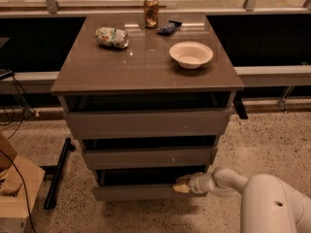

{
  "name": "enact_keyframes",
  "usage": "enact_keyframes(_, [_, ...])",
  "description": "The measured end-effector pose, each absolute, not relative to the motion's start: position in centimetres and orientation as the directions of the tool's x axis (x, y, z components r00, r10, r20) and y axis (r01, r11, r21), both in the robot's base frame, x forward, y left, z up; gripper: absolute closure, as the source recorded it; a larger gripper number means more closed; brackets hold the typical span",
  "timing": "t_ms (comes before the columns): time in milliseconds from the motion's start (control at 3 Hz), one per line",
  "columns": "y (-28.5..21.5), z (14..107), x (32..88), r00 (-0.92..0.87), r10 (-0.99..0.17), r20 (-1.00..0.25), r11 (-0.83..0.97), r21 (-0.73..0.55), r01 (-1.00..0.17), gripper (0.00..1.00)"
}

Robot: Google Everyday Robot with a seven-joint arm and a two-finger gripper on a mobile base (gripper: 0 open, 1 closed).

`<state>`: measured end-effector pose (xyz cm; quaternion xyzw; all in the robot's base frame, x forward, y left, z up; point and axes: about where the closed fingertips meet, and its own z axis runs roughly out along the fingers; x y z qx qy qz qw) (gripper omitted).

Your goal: Open bottom drawer

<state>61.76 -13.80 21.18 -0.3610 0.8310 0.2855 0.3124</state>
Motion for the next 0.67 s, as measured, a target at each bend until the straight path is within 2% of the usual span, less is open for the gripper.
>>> enact_keyframes(667, [-13.55,21.15,61.67,-0.544,-0.422,-0.725,0.573,0.251,-0.78,0.07])
